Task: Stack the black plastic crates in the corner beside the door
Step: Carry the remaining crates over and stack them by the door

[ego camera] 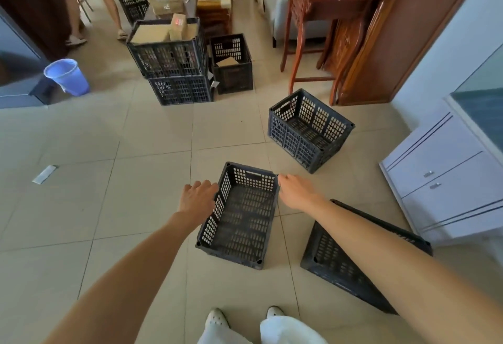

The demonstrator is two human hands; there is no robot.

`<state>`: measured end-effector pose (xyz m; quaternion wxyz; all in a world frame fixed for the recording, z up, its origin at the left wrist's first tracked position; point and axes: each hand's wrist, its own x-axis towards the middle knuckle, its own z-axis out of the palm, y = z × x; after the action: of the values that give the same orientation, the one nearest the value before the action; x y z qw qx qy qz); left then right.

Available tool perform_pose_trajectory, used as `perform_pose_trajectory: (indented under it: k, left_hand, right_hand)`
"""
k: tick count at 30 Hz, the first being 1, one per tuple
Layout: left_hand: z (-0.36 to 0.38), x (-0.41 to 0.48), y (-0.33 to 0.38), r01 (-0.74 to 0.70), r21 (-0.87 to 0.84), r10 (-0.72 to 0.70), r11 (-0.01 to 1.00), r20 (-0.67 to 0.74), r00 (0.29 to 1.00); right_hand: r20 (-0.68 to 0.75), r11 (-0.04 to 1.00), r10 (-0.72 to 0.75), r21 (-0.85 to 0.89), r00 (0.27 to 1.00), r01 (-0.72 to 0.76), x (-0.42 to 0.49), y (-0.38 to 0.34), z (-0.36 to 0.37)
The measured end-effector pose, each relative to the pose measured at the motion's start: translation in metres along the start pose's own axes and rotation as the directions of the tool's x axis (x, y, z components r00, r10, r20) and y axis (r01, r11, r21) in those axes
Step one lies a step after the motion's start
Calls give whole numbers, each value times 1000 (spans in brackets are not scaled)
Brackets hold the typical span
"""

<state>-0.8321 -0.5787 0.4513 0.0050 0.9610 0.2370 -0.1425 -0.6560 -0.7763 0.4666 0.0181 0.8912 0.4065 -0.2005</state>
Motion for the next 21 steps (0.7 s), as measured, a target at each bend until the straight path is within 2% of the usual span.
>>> perform_pose_trajectory:
  k: [6,14,17,21]
  left_hand:
    - [12,70,-45,-142,35,140,989,53,989]
    - [30,163,-114,-320,52,305,946,186,934]
    - [41,189,-122,-376,84,347,923,243,906]
    - [62,218,-107,-386,18,367,922,269,890]
  right_hand:
    - [55,987,151,51,987,-154,55,-10,21]
    - [116,905,374,169,920,-390,110,-41,65]
    - [106,871,431,210,896,-444,128,-51,81]
    - [98,812,514,264,852,-521,139,-46,109]
